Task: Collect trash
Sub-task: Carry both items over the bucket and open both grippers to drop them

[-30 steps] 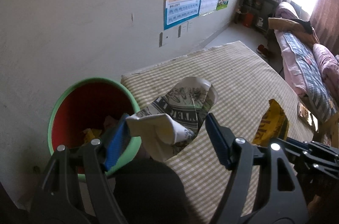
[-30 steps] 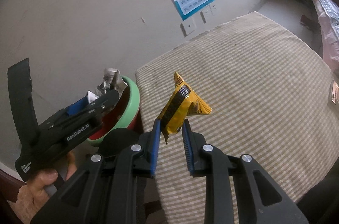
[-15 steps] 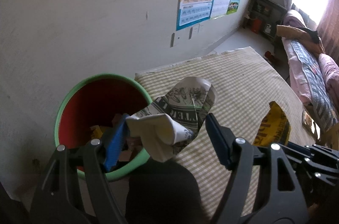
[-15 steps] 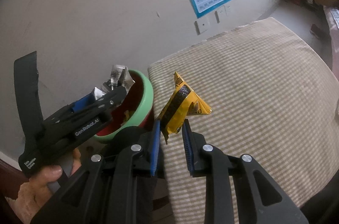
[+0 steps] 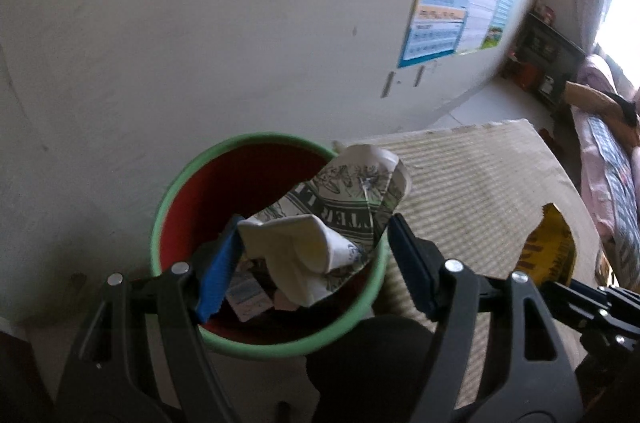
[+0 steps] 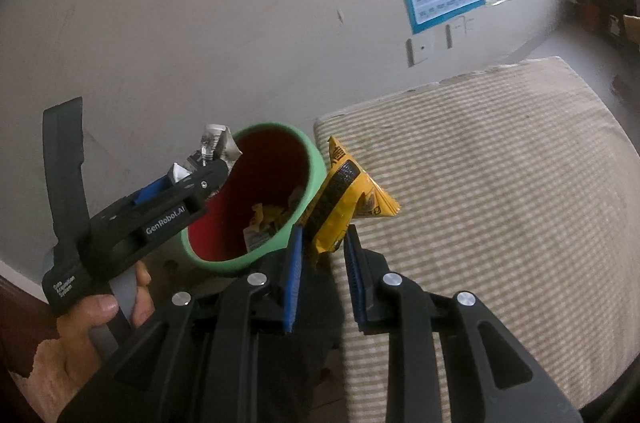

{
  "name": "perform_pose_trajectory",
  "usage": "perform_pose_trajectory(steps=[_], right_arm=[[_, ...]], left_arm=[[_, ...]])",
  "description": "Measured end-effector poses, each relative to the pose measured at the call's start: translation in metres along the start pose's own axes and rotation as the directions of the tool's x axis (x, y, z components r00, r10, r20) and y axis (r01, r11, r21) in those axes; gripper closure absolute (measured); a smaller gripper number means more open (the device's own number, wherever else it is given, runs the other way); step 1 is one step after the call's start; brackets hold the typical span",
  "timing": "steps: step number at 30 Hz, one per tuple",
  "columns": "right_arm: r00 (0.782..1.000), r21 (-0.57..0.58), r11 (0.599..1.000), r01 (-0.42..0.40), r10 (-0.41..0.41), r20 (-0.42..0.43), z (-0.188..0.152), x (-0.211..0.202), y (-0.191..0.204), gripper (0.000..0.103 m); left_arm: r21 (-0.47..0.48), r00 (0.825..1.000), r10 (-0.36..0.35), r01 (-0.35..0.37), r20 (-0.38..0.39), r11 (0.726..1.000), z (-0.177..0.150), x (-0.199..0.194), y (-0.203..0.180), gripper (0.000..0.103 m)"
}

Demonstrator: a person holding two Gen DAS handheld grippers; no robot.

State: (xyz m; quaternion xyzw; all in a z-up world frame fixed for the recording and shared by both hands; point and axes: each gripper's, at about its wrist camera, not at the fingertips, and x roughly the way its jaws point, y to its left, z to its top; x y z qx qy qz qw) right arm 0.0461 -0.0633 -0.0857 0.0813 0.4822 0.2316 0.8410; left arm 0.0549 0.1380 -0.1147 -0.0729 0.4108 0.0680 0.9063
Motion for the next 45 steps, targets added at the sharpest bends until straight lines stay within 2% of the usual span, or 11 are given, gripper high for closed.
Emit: perform_pose_trajectory(steps=[12,26,36,39,41,42,45], right_arm=[[0.999,-0.098,0.995,-0.011,0.006,-0.054,0.017,0.038,0.03,0.081],[0.993,-0.237,0.971,-0.031,0.003,-0.118,0.041,0.086,0.064,0.081],[0.99,-0.276,0.96,-0.053,0.014,-0.142,0.044,0.105,0.077,0.081],[0.99,-0.268,0.962,-0.055,0.016,-0.143,0.044,0.107,0.076,0.071],[0.99,-0.26,0.964,-0.058,0.022,-0.139,0.043,0.106,0.075,0.06],[0.99,-0.257,0.965,-0.059,0.024,-0.137,0.043,0.106,0.075,0.059],[0.992,-0.244,0.968,-0.055,0.025,-0.127,0.043,0.101,0.069,0.059]], left_arm=[[-0.08,0.999,0.036,-0.038,-0.025,0.996,0.001,0.015,0.04,0.033],[-0.142,0.996,0.071,-0.077,-0.048,0.987,0.003,0.031,0.068,0.033],[-0.164,0.995,0.082,-0.09,-0.059,0.982,0.007,0.037,0.079,0.031],[-0.171,0.993,0.099,-0.11,-0.071,0.979,0.007,0.04,0.081,0.03],[-0.191,0.991,0.105,-0.119,-0.083,0.974,0.006,0.043,0.084,0.028],[-0.201,0.99,0.109,-0.125,-0.087,0.972,0.005,0.043,0.086,0.025],[-0.205,0.99,0.112,-0.128,-0.089,0.97,0.005,0.042,0.087,0.024]])
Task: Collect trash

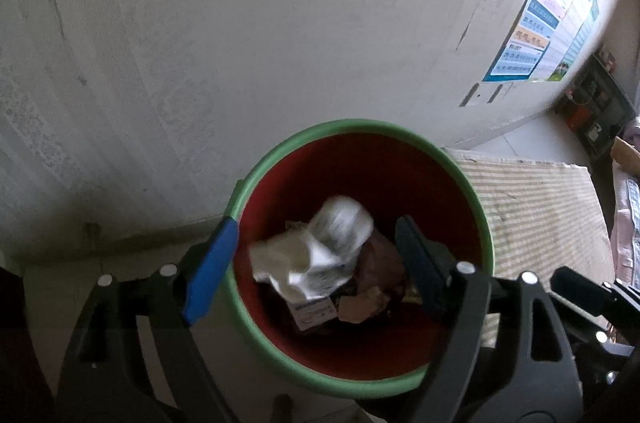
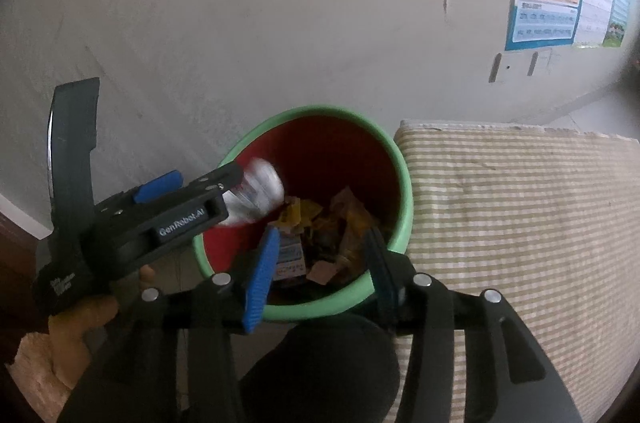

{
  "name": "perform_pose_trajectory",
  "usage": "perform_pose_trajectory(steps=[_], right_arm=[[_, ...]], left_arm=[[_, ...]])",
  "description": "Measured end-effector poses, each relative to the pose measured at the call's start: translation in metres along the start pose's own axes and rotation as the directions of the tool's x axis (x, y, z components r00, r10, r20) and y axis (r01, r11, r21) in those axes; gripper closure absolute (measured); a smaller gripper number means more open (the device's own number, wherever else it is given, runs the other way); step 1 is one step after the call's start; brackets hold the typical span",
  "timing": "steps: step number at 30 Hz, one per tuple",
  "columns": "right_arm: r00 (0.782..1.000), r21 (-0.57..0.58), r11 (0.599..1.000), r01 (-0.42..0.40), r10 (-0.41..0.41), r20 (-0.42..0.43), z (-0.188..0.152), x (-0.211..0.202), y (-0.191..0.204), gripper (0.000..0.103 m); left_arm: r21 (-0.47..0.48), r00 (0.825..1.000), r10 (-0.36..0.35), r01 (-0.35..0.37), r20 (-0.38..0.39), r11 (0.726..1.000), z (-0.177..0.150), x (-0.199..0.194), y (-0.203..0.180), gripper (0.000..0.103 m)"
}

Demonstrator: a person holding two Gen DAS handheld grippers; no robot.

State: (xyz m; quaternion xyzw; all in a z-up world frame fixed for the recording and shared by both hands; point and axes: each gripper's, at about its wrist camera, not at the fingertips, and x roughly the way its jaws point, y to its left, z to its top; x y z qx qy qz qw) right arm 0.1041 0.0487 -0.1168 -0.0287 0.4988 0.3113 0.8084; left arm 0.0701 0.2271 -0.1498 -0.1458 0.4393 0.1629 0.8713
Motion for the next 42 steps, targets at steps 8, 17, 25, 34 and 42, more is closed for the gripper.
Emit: perform_pose_trajectory(steps=[8,17,25,34,42], right_arm=[[0.983,0.143,0.987,0.069,-0.092,0.162,-0.034,-0.068,-0.044,0.049],[0.877,0.323,0.925,0.201,-0.316,0.361,-0.096,-0.188,-0.1,0.013],[0.593,0.366,0.869,0.332,-0.494,0.636,-0.136,-0.279,-0.096,0.006],[0.526,0.478,0.797,0.369,-0.604,0.599,-0.161,-0.291,-0.115,0.006],[0.558,0.488,0.797,0.355,-0.6,0.574,-0.162,-0.281,-0.12,0.006]], left_arm=[[0.073,0.993,-0.078,0.071,0.088,0.995,0.0,-0.037,-0.042,0.015],[0.318,0.913,-0.287,0.191,0.29,0.929,-0.021,-0.134,-0.171,0.005],[0.411,0.811,-0.384,0.198,0.442,0.89,-0.035,-0.214,-0.245,0.005],[0.386,0.768,-0.391,0.203,0.508,0.9,-0.041,-0.256,-0.26,0.005],[0.4,0.797,-0.364,0.17,0.481,0.901,-0.045,-0.251,-0.258,0.005]])
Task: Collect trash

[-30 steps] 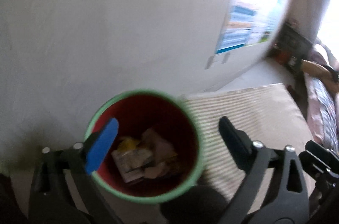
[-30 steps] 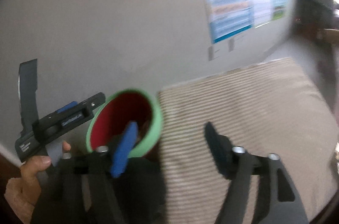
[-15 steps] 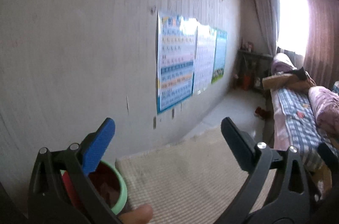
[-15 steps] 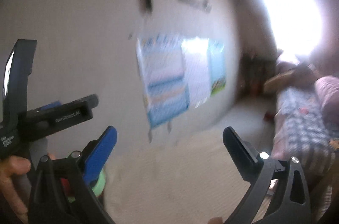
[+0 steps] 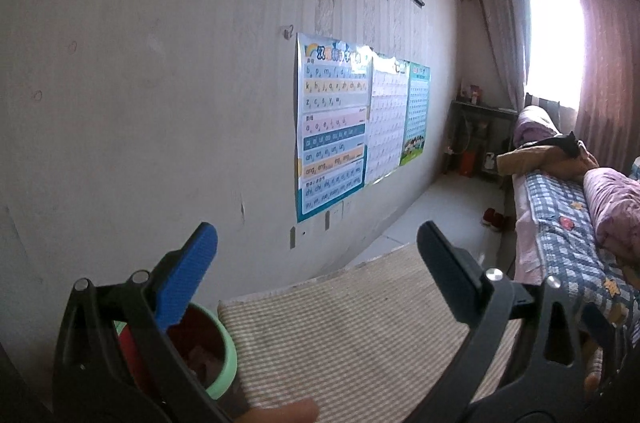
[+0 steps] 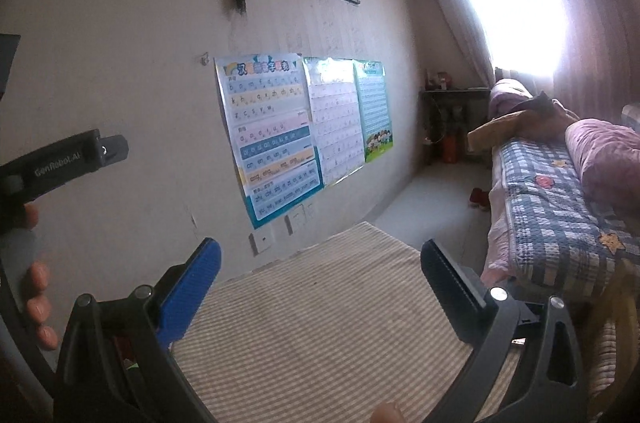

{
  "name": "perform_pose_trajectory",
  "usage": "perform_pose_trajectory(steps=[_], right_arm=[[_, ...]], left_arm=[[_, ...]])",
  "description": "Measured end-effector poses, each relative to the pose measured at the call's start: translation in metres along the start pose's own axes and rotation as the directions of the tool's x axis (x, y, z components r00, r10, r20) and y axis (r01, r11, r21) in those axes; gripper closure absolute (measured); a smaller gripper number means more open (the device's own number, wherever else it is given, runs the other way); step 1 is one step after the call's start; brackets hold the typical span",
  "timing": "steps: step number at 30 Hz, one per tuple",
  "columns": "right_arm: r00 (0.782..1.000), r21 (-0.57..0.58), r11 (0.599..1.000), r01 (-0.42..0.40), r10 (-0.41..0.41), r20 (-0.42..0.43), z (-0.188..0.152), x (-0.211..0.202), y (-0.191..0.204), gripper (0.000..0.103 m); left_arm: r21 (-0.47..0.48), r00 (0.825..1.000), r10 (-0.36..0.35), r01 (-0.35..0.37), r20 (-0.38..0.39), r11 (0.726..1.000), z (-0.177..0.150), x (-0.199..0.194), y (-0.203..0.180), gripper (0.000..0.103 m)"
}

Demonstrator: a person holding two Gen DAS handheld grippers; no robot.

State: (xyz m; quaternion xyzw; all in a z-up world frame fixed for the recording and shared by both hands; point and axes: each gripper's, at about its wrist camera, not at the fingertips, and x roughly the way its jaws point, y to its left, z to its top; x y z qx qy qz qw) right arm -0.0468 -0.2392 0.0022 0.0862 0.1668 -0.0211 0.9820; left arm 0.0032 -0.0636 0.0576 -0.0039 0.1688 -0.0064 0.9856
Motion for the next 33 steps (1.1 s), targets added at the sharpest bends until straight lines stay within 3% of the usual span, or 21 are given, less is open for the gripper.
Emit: perform_pose_trajectory(steps=[28,33], right_arm=[[0.995,-0.021,0.999,-0.03,0.028,-0.095,-0.014,0.02,0.013,0.006],[0.99,-0.007,1.0,-0.013,0.012,-0.141,-0.023,0.033,0.008,0.006]], left_arm=[[-0.024,0.997,0.004,-0.005,-0.074,1.0,-0.01,0.017,0.019,0.005],[-0.025,0.992,-0.005,0.002,-0.123,1.0,-0.018,0.031,0.021,0.005]])
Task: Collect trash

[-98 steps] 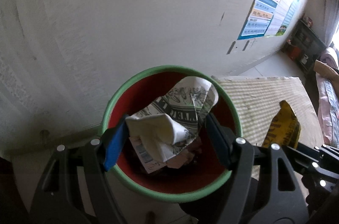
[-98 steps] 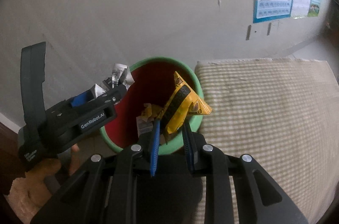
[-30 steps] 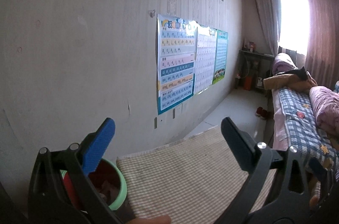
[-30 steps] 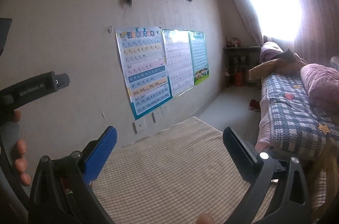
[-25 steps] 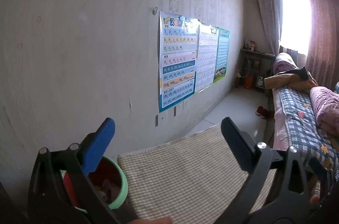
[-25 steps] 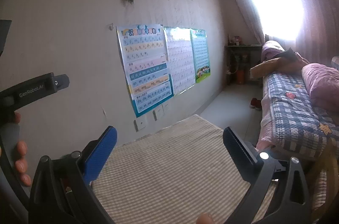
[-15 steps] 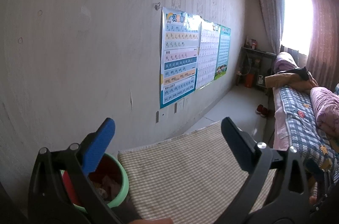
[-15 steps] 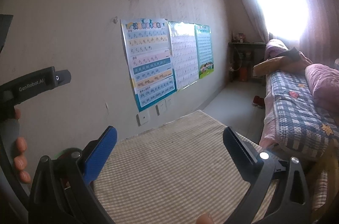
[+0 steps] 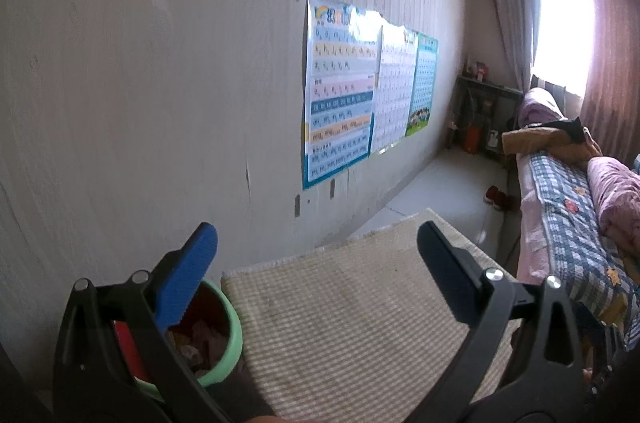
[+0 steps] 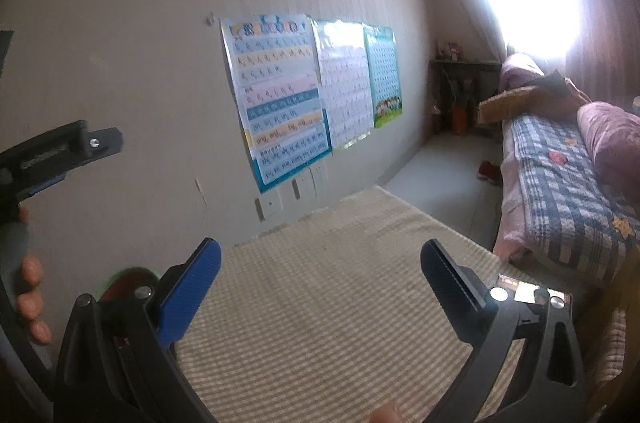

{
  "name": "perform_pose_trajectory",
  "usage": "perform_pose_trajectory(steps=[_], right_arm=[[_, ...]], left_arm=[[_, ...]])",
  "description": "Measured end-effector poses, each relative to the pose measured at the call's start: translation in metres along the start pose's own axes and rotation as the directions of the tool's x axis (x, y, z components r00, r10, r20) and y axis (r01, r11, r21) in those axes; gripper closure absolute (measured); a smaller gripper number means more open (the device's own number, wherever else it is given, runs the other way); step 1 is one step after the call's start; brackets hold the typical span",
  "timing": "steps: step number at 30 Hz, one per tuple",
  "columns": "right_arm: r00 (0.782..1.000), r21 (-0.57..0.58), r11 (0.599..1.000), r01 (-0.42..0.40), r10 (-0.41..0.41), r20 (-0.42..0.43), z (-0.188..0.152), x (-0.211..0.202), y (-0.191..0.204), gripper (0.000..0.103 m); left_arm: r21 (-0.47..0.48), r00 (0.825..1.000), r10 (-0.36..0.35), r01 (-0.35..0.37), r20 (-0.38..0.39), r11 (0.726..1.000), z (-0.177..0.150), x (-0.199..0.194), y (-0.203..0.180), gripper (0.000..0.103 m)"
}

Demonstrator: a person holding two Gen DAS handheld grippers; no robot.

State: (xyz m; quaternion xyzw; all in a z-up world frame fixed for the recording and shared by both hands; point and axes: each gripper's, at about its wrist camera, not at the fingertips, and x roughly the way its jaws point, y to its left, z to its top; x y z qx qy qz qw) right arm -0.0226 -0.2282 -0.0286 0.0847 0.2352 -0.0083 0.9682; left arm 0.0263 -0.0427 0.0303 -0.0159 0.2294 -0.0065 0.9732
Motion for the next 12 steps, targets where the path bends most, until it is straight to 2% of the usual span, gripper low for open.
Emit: perform_pose_trajectory(steps=[3,6,10,12], right_arm=[[0.996,0.013,0.999,0.049,-0.048,-0.081,-0.013,0.024,-0.012,0.006],[0.976,0.054,0.992,0.114,-0.101,-0.195,-0.031,0.066,-0.037,0.006],[0.917,0.065,0.96,0.273,-0.239,-0.319,-0.059,0.134,-0.082,0.006],[0.896,0.018,0.954,0.298,-0.273,-0.35,-0.072,0.163,-0.094,0.007]], left_arm=[[0.004,1.0,0.005,-0.005,-0.023,1.0,-0.007,0.009,0.002,0.005],[0.019,0.999,0.015,-0.014,-0.049,1.0,-0.018,0.021,0.007,0.005],[-0.001,0.994,0.01,-0.01,-0.108,1.0,-0.038,0.038,0.025,0.005],[-0.011,0.99,0.024,-0.026,-0.142,1.0,-0.049,0.046,0.036,0.005]])
